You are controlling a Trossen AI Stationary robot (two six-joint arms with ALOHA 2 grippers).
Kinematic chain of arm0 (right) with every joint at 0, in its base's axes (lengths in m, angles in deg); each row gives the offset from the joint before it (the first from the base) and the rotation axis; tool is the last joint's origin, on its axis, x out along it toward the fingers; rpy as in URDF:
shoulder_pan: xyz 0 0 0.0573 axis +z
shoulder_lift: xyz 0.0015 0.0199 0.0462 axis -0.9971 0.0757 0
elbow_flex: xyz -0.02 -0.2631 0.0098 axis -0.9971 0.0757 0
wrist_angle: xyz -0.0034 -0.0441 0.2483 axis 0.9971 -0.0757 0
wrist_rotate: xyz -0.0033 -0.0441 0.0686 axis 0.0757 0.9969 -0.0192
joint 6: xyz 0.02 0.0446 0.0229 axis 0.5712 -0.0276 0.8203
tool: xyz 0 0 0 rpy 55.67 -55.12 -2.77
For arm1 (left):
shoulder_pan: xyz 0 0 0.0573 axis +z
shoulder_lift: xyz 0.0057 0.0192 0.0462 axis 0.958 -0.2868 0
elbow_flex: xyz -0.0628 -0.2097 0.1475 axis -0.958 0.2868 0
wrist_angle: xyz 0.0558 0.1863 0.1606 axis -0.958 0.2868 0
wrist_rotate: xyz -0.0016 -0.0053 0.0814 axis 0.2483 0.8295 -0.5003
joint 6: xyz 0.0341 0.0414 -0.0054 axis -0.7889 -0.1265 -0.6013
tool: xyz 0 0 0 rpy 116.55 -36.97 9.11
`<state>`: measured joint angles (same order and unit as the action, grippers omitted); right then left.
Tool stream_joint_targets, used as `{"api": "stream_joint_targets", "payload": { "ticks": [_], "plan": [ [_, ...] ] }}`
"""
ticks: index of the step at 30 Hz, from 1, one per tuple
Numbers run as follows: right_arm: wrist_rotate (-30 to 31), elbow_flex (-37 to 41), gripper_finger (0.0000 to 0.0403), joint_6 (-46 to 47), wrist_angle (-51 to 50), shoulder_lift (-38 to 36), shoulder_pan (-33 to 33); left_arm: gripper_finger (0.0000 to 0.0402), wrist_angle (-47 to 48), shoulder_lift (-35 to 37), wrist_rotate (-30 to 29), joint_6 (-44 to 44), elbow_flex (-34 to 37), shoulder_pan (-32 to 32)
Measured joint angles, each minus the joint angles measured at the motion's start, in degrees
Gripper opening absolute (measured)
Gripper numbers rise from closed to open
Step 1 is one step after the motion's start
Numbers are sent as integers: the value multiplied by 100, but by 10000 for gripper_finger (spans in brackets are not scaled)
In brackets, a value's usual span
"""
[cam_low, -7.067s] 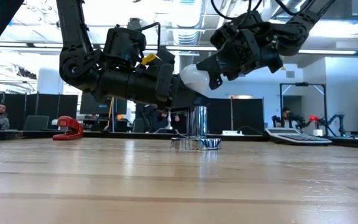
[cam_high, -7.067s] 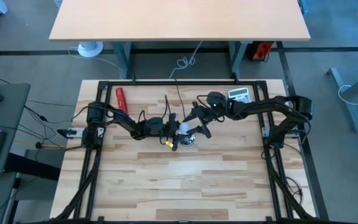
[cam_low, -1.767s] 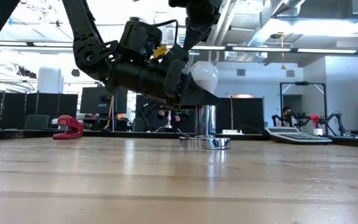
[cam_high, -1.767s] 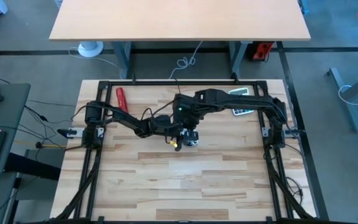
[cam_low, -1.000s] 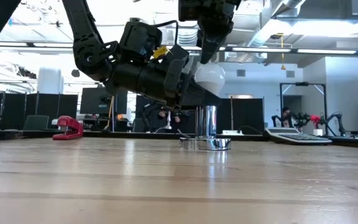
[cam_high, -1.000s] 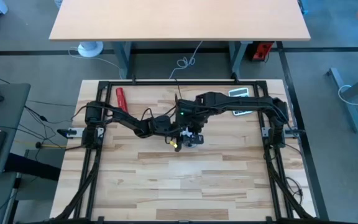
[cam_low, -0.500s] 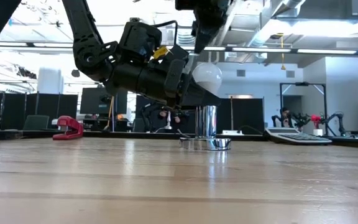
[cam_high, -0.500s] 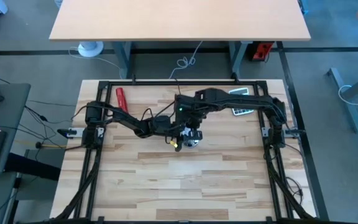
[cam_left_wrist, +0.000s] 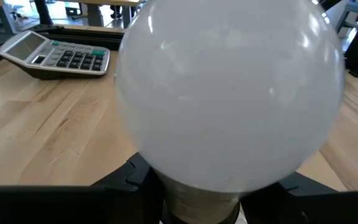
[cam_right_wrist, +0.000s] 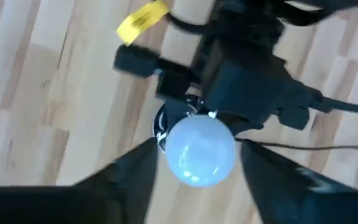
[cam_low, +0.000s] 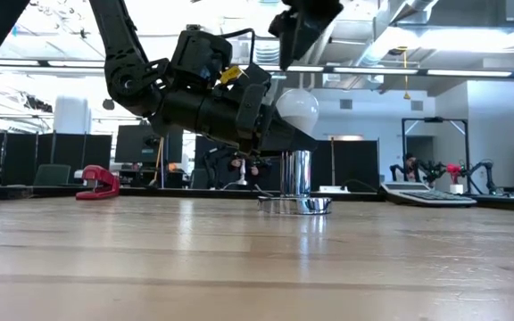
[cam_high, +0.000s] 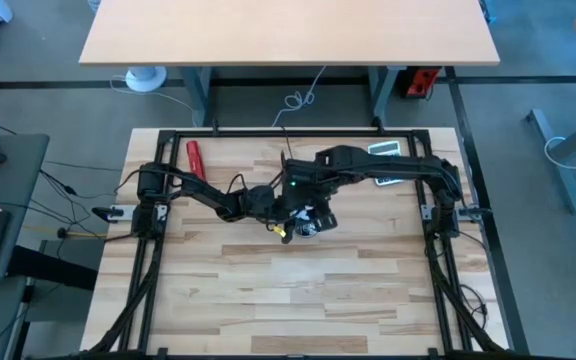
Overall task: Screw lightbulb
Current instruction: Insert the lightbulb into the silver lamp socket
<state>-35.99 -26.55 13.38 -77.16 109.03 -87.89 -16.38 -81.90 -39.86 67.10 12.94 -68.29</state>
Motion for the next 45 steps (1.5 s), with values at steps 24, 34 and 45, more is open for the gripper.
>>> {"api": "stream_joint_targets", "payload": {
  "ticks": [24,34,45],
  "plan": [
    [36,308,291,852,-12,461,-238,157,2,0,-9,49,0,4],
    [-25,303,274,806,-141,442,-320,157,0,0,-17,88,0,4],
    [-94,295,213,654,-12,428,-331,157,-116,-11,-17,137,10,4]
  ]
}}
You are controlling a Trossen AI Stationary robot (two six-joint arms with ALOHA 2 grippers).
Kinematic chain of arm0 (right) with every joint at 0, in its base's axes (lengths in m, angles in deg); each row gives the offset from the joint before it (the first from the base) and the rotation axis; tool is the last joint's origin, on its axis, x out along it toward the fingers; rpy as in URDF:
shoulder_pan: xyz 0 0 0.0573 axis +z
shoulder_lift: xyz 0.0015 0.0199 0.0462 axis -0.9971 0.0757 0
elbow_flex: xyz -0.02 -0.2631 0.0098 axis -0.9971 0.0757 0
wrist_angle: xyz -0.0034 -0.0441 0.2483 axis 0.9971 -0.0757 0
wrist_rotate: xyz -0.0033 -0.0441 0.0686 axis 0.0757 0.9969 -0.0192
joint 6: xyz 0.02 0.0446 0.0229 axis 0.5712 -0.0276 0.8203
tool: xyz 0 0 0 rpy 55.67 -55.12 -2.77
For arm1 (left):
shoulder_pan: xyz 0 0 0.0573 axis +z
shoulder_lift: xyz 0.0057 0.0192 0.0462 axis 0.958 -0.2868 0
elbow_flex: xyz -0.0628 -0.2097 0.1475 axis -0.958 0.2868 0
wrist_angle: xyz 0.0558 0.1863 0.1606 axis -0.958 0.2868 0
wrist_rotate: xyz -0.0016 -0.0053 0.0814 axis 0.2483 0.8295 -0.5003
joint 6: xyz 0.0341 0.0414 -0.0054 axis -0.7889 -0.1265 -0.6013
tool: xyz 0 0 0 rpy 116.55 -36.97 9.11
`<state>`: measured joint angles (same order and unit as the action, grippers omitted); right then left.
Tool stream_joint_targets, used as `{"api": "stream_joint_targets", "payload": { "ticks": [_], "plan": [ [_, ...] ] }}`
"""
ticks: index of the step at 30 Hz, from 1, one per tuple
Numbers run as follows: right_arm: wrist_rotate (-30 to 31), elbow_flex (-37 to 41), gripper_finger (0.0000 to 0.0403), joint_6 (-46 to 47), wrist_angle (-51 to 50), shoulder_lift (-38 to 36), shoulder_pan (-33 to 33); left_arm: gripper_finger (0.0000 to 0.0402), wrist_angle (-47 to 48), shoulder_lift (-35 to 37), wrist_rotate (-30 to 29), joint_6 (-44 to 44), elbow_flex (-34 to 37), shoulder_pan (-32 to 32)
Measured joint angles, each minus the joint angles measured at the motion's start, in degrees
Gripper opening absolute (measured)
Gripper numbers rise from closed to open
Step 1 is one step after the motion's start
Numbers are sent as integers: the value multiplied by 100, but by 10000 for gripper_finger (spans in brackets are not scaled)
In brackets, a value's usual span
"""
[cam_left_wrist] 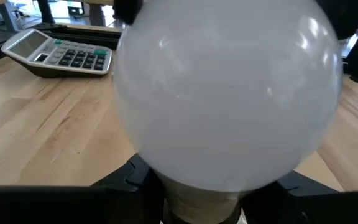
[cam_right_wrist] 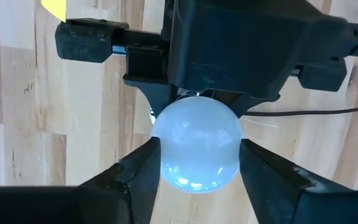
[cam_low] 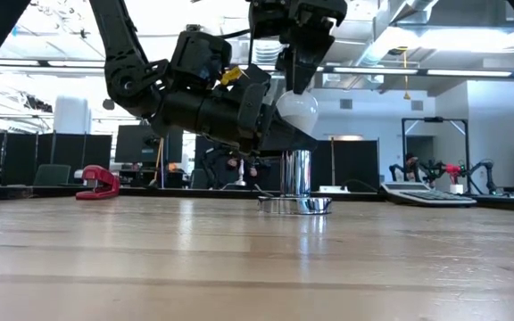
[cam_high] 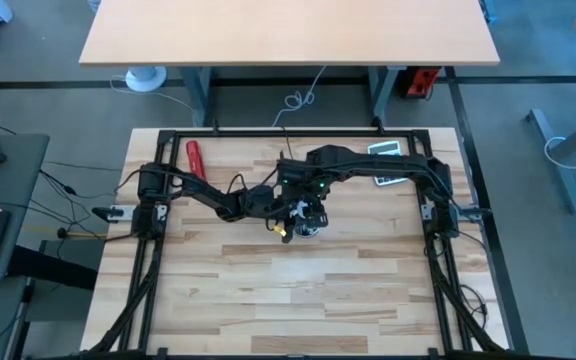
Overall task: Screw lightbulb
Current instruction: Insert the lightbulb into the silver lamp socket
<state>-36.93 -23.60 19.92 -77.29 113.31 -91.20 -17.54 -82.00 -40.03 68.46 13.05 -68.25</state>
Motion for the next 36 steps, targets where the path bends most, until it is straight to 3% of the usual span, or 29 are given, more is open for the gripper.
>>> {"api": "stream_joint_targets", "payload": {
  "ticks": [13,19,27,36],
  "plan": [
    [-125,142,191,4,226,-16,-13,217,-134,-9,124,230,7,-10],
    [-139,435,191,36,315,-28,-17,223,-138,-9,162,273,3,-9],
    [-149,442,191,635,293,-20,-17,218,-245,-15,99,343,0,-4],
    [-101,452,191,2238,358,-22,20,162,-253,-15,0,269,-4,33]
  ]
}}
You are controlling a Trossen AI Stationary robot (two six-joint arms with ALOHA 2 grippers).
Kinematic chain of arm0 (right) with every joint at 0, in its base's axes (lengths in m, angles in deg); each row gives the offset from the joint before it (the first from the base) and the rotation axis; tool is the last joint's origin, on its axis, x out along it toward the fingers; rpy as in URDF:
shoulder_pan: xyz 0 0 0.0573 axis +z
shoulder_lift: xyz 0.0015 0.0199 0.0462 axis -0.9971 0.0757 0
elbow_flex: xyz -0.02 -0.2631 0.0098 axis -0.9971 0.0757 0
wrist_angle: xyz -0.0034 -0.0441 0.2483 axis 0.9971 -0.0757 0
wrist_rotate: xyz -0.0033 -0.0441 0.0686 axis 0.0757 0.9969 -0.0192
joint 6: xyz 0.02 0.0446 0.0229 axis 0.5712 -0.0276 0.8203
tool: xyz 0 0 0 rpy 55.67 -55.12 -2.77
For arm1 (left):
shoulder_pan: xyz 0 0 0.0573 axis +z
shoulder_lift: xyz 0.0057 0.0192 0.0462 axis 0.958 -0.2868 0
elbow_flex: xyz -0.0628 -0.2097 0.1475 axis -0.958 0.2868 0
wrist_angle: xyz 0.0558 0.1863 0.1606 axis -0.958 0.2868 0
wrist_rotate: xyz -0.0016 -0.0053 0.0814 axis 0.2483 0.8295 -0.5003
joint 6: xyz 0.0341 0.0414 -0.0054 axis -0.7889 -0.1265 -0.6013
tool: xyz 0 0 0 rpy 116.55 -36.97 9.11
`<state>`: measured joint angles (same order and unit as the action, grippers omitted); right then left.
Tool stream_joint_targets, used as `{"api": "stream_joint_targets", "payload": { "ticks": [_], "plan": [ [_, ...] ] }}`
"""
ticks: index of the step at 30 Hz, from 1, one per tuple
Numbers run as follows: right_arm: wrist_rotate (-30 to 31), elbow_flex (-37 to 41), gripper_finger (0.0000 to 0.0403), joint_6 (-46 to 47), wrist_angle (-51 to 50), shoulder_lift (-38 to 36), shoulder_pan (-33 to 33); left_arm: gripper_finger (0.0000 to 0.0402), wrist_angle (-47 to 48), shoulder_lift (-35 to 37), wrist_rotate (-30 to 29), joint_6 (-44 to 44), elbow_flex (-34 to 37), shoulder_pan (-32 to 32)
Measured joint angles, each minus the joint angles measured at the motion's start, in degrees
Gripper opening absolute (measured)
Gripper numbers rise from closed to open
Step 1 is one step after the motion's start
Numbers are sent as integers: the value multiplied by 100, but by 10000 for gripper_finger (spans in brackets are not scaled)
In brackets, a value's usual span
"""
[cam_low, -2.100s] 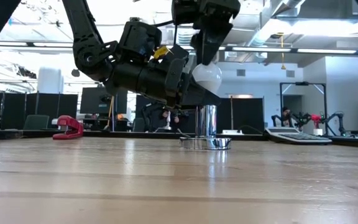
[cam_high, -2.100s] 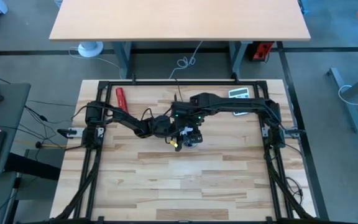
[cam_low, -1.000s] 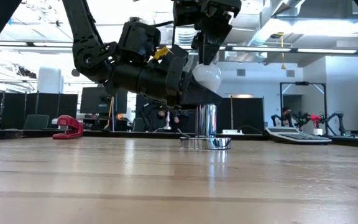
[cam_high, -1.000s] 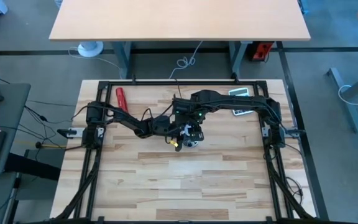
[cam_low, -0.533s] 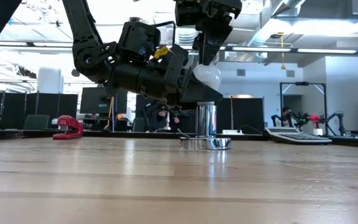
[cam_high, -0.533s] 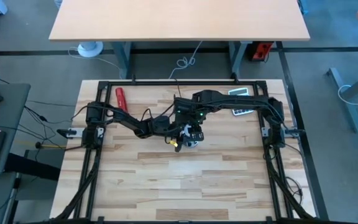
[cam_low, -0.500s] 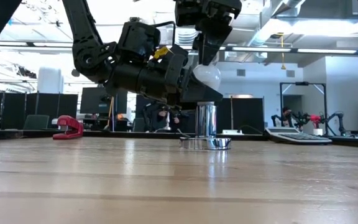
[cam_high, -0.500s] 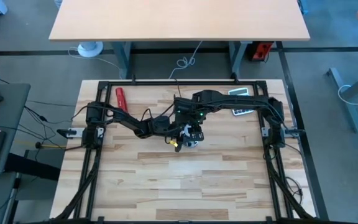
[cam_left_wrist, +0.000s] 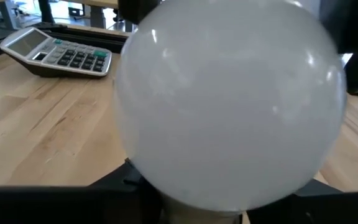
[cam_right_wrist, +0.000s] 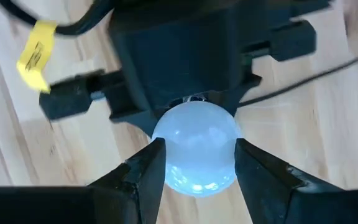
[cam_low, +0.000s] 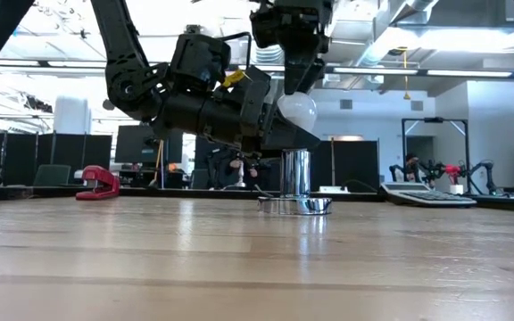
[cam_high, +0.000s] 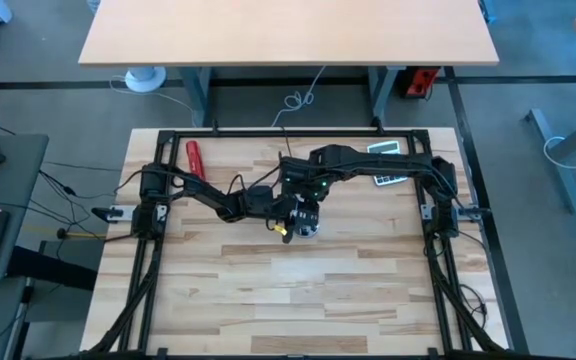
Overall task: Screw lightbulb
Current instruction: Insert the lightbulb into the silver lamp socket
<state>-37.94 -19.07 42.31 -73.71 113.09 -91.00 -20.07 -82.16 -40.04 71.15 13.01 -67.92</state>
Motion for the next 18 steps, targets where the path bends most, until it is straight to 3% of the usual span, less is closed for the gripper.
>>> {"api": "stream_joint_targets", "payload": {
  "ticks": [11,18],
  "plan": [
    [124,5,191,856,67,2,12,151,2,0,-26,-63,0,0],
    [444,-169,210,186,90,-122,84,151,28,0,-43,-70,0,0]
  ]
}}
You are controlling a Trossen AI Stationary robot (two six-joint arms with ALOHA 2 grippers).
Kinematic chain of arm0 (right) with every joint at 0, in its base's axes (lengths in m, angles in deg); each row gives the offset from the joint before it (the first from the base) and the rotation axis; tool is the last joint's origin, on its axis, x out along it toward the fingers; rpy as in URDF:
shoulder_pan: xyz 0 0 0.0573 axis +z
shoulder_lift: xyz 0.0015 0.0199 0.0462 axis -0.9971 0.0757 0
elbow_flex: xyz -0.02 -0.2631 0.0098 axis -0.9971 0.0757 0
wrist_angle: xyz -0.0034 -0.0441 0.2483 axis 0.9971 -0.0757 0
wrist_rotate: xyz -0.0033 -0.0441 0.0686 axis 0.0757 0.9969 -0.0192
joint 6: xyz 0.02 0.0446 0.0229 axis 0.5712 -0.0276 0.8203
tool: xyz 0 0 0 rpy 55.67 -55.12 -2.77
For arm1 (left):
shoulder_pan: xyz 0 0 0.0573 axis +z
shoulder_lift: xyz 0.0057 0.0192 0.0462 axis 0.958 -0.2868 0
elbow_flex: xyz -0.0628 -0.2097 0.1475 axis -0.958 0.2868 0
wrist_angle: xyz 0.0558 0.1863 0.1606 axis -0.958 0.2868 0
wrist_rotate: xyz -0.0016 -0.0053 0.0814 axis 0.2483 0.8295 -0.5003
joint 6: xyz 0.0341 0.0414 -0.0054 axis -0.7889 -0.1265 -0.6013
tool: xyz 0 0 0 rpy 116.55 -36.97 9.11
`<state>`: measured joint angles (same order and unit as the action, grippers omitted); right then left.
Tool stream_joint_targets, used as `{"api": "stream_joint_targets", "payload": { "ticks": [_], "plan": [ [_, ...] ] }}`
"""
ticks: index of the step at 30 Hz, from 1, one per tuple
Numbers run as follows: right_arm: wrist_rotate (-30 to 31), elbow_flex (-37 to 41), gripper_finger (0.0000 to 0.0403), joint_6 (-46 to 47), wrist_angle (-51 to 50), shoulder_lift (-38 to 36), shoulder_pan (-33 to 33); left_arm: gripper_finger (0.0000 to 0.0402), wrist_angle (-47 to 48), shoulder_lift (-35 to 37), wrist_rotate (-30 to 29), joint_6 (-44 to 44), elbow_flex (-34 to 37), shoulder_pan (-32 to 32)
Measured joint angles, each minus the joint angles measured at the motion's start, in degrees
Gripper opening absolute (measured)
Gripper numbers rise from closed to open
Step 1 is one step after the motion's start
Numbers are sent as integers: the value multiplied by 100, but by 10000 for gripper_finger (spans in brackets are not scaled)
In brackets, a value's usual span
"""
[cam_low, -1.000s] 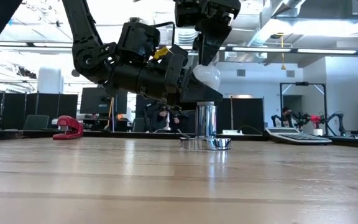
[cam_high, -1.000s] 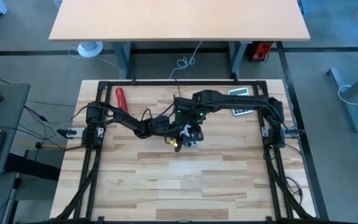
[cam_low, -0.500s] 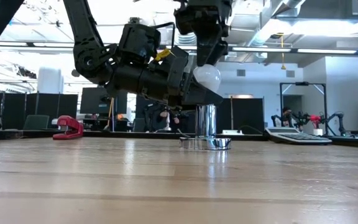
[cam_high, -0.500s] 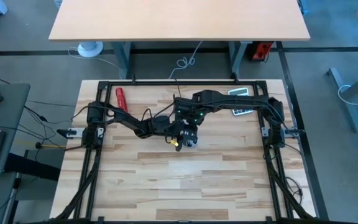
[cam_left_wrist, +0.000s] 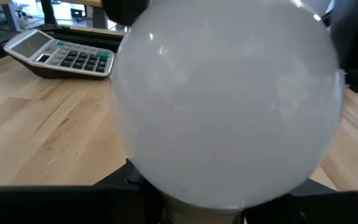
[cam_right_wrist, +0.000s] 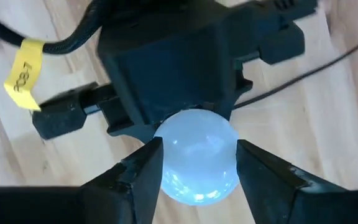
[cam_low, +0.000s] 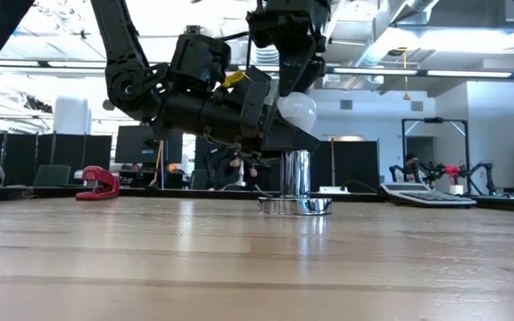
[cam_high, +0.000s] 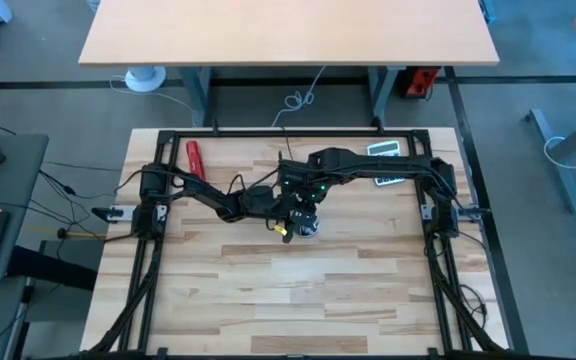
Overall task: Screw lightbulb
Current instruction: Insert the lightbulb into the silver lamp socket
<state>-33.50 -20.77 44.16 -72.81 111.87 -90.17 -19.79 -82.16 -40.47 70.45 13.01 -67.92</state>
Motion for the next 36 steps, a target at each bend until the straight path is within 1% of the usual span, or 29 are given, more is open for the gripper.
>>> {"api": "stream_joint_targets", "payload": {
  "ticks": [2,4,9,11,15,17,21,24,28,32,36],
  "plan": [
    [-1,-135,221,-458,-36,-6,18,152,-2,0,1,25,0,0],
    [79,-319,233,-1142,-136,-4,52,152,-2,0,2,28,0,0],
    [656,-558,256,-2869,-568,-26,141,153,12,0,4,23,-2,-2],
    [667,-556,262,-3390,-680,-15,160,154,46,2,4,21,-2,-2],
    [599,-558,271,-4045,-959,-15,184,154,63,0,7,12,-2,-2],
    [449,-563,272,-4195,-992,-15,181,154,66,2,7,10,-2,-2],
    [-130,-565,272,-4295,-846,-11,71,154,72,0,4,-85,-2,-19],
    [-311,-570,272,-4420,-691,-13,16,154,76,0,-3,-141,-2,-37],
    [-712,-552,272,-4346,-623,-17,-88,154,76,0,-9,-145,-2,-42],
    [-772,-223,272,-4358,-507,-25,-101,155,77,0,-6,-148,-2,-42],
    [-750,94,272,-4460,-137,-37,-94,155,79,0,-2,-201,0,-44]
  ]
}}
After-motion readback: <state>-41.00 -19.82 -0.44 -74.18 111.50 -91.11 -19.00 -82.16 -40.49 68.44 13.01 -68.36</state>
